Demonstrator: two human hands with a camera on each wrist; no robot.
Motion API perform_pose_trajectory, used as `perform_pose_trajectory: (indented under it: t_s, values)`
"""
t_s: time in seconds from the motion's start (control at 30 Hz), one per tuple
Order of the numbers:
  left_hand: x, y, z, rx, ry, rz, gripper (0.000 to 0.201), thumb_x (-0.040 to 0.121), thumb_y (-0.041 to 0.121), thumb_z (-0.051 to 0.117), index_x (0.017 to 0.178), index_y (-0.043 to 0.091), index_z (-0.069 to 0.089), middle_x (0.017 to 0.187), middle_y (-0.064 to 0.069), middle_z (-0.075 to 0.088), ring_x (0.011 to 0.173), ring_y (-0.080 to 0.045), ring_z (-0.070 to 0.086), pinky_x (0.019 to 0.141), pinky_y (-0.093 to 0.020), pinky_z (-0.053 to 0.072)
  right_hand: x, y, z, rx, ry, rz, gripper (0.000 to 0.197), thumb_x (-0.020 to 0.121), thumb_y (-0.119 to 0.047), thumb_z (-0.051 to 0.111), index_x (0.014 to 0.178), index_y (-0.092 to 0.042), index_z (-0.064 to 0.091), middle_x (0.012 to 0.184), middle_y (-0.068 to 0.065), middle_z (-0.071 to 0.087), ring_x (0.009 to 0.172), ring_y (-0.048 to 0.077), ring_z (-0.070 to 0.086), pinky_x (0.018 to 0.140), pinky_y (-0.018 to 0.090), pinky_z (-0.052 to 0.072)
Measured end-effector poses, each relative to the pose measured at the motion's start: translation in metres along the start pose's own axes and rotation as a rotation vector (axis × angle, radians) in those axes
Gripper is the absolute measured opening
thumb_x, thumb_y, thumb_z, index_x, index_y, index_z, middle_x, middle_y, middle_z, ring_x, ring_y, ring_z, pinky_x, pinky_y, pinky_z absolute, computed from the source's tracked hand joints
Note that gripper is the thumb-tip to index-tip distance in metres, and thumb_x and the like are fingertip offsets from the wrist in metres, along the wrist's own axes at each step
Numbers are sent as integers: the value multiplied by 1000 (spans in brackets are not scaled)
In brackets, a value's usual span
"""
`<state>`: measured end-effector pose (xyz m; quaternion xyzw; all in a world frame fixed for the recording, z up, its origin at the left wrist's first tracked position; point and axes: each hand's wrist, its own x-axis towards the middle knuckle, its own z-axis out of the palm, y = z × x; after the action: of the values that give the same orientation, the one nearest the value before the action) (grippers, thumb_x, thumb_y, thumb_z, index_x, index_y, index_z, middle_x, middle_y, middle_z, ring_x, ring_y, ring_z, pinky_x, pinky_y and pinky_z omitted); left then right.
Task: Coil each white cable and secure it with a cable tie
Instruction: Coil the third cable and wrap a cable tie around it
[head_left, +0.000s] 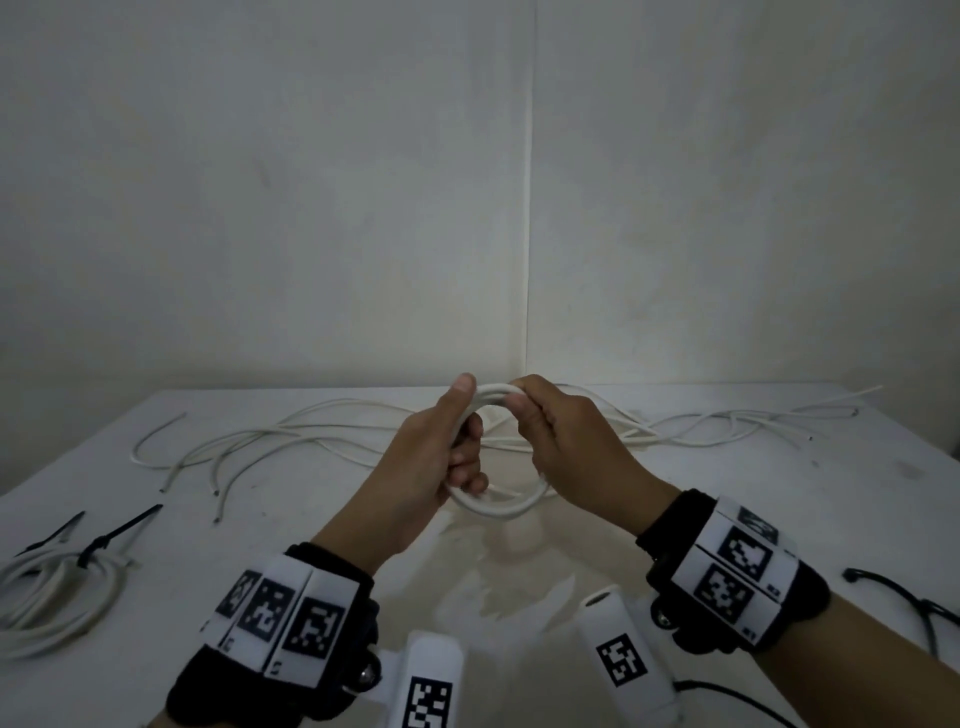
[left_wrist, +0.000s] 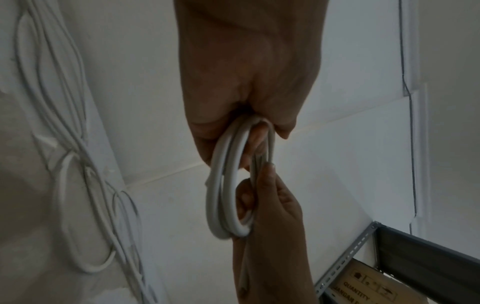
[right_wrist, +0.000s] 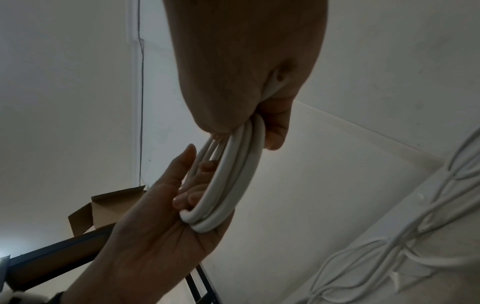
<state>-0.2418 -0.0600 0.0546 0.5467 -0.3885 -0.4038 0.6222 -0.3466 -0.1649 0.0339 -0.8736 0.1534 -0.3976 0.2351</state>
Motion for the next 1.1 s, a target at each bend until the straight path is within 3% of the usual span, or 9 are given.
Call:
perform_pose_trajectory:
  t_s: [0.1,0.37,0.5,0.6,0.77,0.87,0.93,1.0,1.1]
  values:
    - [-1,-1,0,76,-5,10,42,97,39,35,71,8,48,43,6,34,38,-9,34,49,-25,45,-1,2,-4,8,-66,4,33,96,-34,36,96,-9,56,56,-6,44,51,6,46,49,19,31]
    - [1,-3,8,-43,148,124,42,95,30,42,58,14,34,40,9,23,32,-5,18,35,-14,19,-2,-7,-11,207,-16,13,28,96,-31,35,85,-16,57,61,-9,48,53,4,46,54,16,37]
    - [0,-3,1,-101,180,145,44,96,29,41,56,15,32,39,10,22,32,-5,17,36,-12,18,3,4,-20,-103,57,-86,38,92,-33,41,93,-7,68,74,-7,46,65,2,45,61,21,37]
    - [0,-5,3,-111,168,142,43,96,28,41,56,15,32,39,10,22,32,-4,17,35,-12,18,4,8,-16,-307,86,-89,31,92,-25,49,93,-1,68,80,6,48,65,17,47,59,27,34]
    - [-1,-7,4,-148,179,142,43,96,29,41,56,14,33,39,10,23,32,-4,17,34,-13,19,-1,-7,-16,320,-36,312,31,97,-17,41,99,0,66,90,6,61,82,18,59,68,10,43]
    - [-1,-6,1,-132,200,165,42,96,28,40,58,14,32,39,11,23,32,-4,17,34,-14,18,-4,-12,-14,495,-107,372,45,90,-43,44,95,-5,67,88,8,67,84,18,63,80,22,50]
    - [0,-7,3,-113,199,186,41,97,27,39,59,14,31,39,11,23,32,-4,17,35,-14,18,-8,-15,-9,419,-132,308,28,86,-34,58,85,-7,65,76,11,67,74,18,62,75,28,50]
    - [0,-8,7,-99,192,205,40,97,26,39,60,14,32,39,11,23,32,-4,17,35,-15,17,-10,-16,-5,501,-91,321,12,88,-15,60,79,-8,64,64,2,66,64,13,61,64,22,50]
    - [2,-8,8,-59,188,235,38,97,26,40,61,13,33,39,10,24,32,-5,19,36,-15,19,-11,-16,-2,681,-53,411,15,90,-11,55,78,-6,64,57,-5,64,53,7,57,56,17,48]
